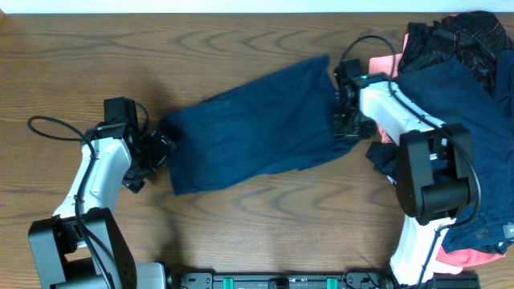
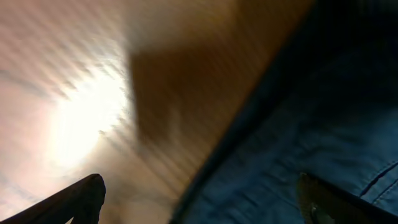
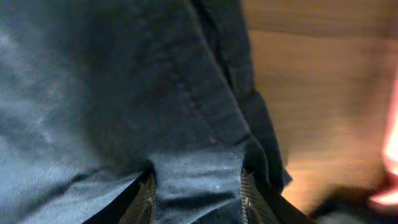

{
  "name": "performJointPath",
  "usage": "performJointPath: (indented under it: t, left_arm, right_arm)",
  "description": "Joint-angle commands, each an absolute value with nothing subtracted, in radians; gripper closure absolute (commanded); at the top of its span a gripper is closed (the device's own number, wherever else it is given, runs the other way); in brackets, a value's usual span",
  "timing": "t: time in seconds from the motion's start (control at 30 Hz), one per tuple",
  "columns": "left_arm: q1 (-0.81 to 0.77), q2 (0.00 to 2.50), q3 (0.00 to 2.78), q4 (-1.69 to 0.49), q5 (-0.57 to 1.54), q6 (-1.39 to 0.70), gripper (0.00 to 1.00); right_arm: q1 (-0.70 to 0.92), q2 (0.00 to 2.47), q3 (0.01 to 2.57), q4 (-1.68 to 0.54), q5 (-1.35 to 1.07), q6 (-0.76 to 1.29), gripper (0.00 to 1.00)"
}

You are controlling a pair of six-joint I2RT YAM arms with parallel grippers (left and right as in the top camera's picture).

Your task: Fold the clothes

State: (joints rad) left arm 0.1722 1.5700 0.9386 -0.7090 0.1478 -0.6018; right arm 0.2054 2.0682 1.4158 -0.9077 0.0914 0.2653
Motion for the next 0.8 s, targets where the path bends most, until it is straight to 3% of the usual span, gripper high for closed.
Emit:
performJointPath:
  t: [0.0,0.17,0.27,0.57,0.63,0.77]
  left_arm:
    - [0.171,1.581,0.934,-0.675,0.301,-0.479,0.02]
    - [0.171,1.584,0.933,-0.648,0.353,-0.438,0.02]
    - [0.171,1.605,0.933,-0.628,0.446,-0.375,0.02]
    - [0.127,1.782,0.933,-0.593,0.491,-0.367,0.00]
    - [0.103,1.811,0.933,-0.585,0.491,-0.366,0.11]
    - [0.060,1.816,0.934,-0.577,0.490,-0.320,0.64]
  right_arm:
    - [0.168,2.026,1.390,-0.916,0.158,0.294,0.51]
    - [0.183,1.897,1.393,-0.905,0.099,0.270,0.40]
    - [0.199,1.810,1.393,-0.867,0.035,0.231,0.29]
    - [0.248,1.715,1.393,-0.830,-0.061,0.181,0.29]
    - [0.256,1.720,1.393,-0.830,-0.061,0.178,0.30]
    - [0.276,1.732,1.393,-0.830,-0.080,0.174,0.33]
